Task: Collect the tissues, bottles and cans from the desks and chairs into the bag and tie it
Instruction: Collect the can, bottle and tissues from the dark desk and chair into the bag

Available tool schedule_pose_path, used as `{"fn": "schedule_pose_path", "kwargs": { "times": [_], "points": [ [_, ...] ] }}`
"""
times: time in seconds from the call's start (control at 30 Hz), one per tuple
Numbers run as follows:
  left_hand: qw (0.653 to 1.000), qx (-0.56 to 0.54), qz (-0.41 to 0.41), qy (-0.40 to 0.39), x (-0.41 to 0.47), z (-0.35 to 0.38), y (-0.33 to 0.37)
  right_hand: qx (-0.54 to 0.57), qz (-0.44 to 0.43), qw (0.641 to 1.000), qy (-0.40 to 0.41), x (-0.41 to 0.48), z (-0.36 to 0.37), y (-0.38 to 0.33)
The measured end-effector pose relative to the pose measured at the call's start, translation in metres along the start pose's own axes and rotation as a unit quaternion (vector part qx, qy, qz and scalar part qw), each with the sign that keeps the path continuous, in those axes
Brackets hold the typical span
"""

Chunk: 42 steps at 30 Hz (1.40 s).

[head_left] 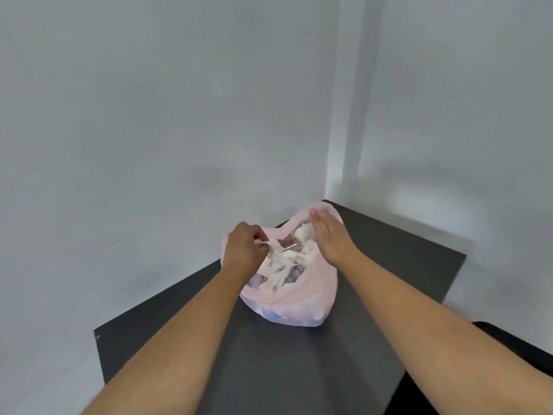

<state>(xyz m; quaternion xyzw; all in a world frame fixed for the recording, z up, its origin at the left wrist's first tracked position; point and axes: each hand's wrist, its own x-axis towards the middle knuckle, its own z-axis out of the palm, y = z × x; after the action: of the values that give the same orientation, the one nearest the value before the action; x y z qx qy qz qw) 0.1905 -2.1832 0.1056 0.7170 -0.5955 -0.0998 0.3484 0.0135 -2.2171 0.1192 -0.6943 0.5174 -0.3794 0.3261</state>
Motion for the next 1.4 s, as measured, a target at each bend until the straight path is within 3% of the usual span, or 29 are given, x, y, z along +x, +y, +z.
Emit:
{"fn": "schedule_pose_path", "kwargs": {
  "times": [0.07, 0.2, 0.4, 0.53, 0.83, 1.0, 1.17, 1.3, 1.4],
  "points": [
    [1.000, 0.002, -0.012, -0.026, 0.019, 0.012, -0.014, -0.023, 0.021, 0.999, -0.043, 0.022, 0.016, 0.009],
    [0.986, -0.003, -0.036, -0.160, 0.036, 0.031, -0.037, -0.092, 0.033, 0.987, -0.126, 0.043, 0.031, 0.031],
    [0.990, 0.007, -0.028, -0.134, 0.029, 0.024, -0.028, -0.164, -0.050, 0.985, -0.037, 0.038, 0.002, 0.042],
    [0.993, -0.001, 0.008, -0.114, 0.018, 0.010, 0.013, -0.198, -0.049, 0.979, 0.022, 0.024, -0.040, 0.040],
    [0.968, -0.047, 0.188, -0.158, -0.100, 0.044, 0.196, -0.274, 0.020, 0.950, 0.145, -0.118, -0.237, 0.040],
    [0.922, -0.093, 0.255, -0.277, -0.225, 0.106, 0.304, -0.313, 0.123, 0.914, 0.228, -0.256, -0.378, 0.076],
    [0.826, -0.109, 0.318, -0.452, -0.360, 0.167, 0.380, -0.302, 0.264, 0.871, 0.284, -0.388, -0.482, 0.112],
    [0.755, -0.094, 0.348, -0.547, -0.450, 0.207, 0.409, -0.223, 0.349, 0.860, 0.299, -0.464, -0.507, 0.153],
    [0.756, -0.135, 0.315, -0.557, -0.486, 0.221, 0.424, -0.066, 0.394, 0.863, 0.309, -0.488, -0.503, 0.178]
  ]
}}
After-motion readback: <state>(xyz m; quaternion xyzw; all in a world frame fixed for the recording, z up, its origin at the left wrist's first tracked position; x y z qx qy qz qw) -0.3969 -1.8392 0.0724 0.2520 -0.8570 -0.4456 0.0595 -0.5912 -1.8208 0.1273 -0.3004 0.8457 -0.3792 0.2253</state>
